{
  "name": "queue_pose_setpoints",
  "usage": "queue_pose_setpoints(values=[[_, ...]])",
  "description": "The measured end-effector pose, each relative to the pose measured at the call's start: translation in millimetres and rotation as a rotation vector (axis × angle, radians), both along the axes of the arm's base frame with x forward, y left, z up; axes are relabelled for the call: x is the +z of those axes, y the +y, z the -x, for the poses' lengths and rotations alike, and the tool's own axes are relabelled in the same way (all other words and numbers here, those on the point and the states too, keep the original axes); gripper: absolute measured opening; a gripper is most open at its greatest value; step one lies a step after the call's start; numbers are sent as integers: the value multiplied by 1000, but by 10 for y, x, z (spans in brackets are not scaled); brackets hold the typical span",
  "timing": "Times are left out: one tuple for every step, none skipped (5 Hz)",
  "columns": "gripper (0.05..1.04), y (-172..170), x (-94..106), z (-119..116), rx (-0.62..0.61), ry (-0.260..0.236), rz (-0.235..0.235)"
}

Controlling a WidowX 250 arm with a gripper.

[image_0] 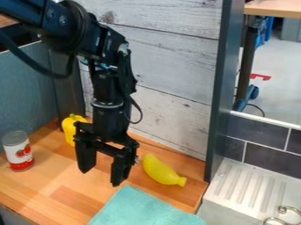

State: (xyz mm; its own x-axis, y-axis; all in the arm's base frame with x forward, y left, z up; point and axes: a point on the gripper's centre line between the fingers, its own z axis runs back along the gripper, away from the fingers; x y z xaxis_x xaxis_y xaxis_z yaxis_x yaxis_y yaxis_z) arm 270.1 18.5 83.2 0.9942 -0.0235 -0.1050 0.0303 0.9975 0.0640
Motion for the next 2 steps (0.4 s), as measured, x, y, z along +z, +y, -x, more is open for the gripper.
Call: queue_pose_setpoints(values=[[1001, -5, -64, 17, 9, 23, 6], [1001, -84, -81, -84, 115, -42, 50]])
